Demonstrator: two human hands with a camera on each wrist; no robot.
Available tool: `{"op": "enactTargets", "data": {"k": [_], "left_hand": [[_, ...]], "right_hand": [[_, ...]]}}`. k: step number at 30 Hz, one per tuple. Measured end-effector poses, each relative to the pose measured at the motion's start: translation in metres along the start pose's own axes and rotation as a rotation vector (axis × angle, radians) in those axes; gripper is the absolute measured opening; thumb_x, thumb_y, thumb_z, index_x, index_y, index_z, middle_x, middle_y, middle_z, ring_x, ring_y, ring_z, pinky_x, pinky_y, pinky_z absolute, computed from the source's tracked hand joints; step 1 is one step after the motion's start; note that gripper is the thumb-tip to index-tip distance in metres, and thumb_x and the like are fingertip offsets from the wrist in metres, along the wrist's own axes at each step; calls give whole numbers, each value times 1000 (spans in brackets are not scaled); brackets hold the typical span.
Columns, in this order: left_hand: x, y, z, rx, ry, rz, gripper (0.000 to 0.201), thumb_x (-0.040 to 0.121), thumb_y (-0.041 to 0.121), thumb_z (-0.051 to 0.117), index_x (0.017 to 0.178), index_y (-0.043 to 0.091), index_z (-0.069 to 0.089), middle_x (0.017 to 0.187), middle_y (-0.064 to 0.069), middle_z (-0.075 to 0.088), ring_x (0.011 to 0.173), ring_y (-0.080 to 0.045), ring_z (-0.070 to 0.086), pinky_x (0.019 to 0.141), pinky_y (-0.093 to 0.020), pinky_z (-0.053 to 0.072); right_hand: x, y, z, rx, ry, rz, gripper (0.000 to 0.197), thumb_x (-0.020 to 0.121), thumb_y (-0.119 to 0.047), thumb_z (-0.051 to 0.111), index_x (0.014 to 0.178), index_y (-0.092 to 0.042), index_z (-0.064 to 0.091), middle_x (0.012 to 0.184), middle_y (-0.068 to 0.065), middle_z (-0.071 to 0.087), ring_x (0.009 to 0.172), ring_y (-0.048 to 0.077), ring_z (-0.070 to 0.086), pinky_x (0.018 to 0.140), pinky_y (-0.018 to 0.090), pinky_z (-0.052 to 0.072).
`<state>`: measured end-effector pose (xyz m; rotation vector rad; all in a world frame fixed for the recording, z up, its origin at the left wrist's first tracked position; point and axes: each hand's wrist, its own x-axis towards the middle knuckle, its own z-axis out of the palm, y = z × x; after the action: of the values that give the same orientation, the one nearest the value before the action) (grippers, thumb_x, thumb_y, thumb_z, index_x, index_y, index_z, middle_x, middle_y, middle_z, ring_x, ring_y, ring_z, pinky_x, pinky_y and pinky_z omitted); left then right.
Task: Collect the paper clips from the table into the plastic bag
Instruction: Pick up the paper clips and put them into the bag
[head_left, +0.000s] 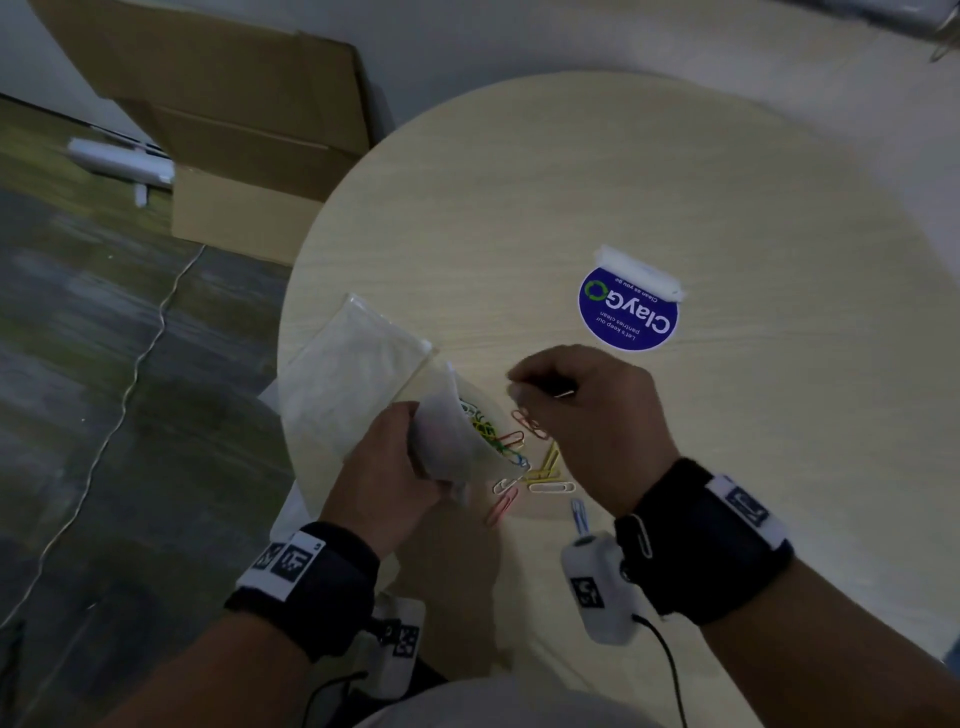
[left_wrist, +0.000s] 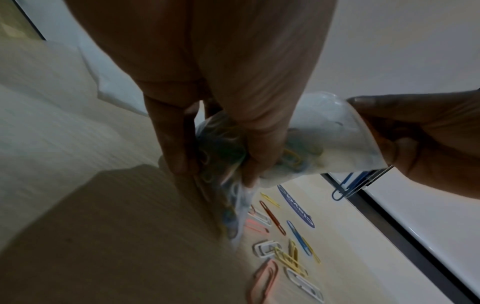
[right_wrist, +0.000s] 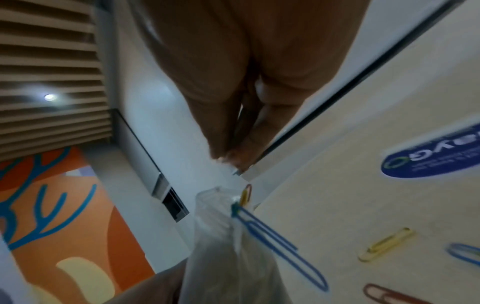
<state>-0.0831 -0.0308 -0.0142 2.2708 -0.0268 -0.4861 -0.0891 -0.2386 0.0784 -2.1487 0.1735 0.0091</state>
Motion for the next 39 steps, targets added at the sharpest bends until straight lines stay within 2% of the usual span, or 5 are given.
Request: {"op": "enactTargets", "data": {"k": [6,11,16,25,39], "left_hand": [[-3,-2,-6,-32,-22,2,67,65,31,89,120,32,50,118,9,58,109,-12,58,91,-38,54],[-5,-17,-16,-12,-22,7,70,65,28,89,117,41,45,118,9,57,108,-16,60,87,-45,56],[-6,-16,-17,-39,-19,7,73,58,30,91,114,43,46,115,14,57,104,-12,61,82,-37,57],[-6,-9,-17,-68,-16,9,74,57,29,93,116,38,49,113,21,57,103,-4,61,83,-31,55],[-2,-9,-5,-7,-3,17,71,60,33,90,118,34,49,117,10,59,106,-12,61,86,-44,56]], "right_hand": [[25,38,-6,-118,-66,9,23,88,-22,63,109,-29,71,103,-18,68,89,-6,62,80,7,41],[38,106,14,-722,-473,-119,57,87,-50,41,135,-20,49,144,4,47,125,36,44,99,47,43],[-9,96,17,-823,-490,-145,83,64,-70,45,131,-22,50,137,6,48,118,32,43,90,44,47],[-38,118,30,-798,-361,-290,23,72,-10,65,94,-17,62,90,7,58,80,28,54,66,35,52],[-7,85,3,-412,-189,6,12,79,-21,67,91,-18,69,85,5,67,79,25,63,72,32,47]]}}
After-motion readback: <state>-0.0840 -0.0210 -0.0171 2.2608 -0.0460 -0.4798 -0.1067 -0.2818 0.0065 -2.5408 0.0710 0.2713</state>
